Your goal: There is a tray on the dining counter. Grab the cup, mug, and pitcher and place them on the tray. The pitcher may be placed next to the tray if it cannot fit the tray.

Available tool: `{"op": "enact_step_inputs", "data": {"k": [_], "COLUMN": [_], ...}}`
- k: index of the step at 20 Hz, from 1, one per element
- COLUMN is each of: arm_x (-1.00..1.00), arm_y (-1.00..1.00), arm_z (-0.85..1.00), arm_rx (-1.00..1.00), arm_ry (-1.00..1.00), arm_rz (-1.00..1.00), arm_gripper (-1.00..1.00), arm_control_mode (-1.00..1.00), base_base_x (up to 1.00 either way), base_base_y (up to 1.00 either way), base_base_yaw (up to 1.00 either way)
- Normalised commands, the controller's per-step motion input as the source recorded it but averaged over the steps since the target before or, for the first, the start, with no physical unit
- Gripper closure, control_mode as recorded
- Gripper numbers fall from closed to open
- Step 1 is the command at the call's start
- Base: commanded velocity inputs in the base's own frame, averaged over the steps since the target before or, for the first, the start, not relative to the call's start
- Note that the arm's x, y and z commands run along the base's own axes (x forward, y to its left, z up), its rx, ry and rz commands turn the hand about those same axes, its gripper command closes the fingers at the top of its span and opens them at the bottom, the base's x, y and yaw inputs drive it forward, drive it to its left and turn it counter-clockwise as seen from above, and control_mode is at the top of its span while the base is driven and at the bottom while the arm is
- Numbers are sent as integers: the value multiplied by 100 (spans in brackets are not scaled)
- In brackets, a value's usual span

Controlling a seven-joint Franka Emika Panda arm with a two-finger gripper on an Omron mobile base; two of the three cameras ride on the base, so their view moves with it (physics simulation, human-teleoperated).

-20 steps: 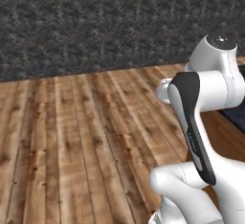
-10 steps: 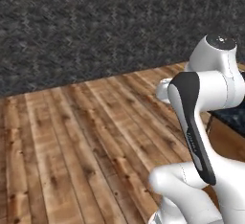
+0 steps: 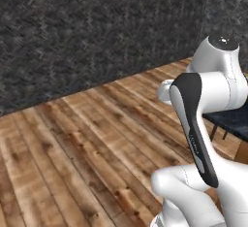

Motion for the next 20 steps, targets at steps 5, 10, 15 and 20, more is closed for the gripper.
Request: {"op": "enact_step_inputs", "data": {"k": [5, 10, 15, 20], "arm_x": [0, 0, 0, 0], "arm_y": [0, 0, 0, 0], "arm_z": [0, 0, 0, 0], "arm_rx": [0, 0, 0, 0], "arm_ry": [0, 0, 0, 0], "arm_rz": [0, 0, 0, 0], "arm_gripper": [100, 100, 100, 100], "arm_control_mode": [100, 100, 100, 100], "base_base_x": [90, 73, 54, 46], "base_base_y": [66, 68, 68, 68], "base_base_yaw": [-37, -39, -46, -51]}}
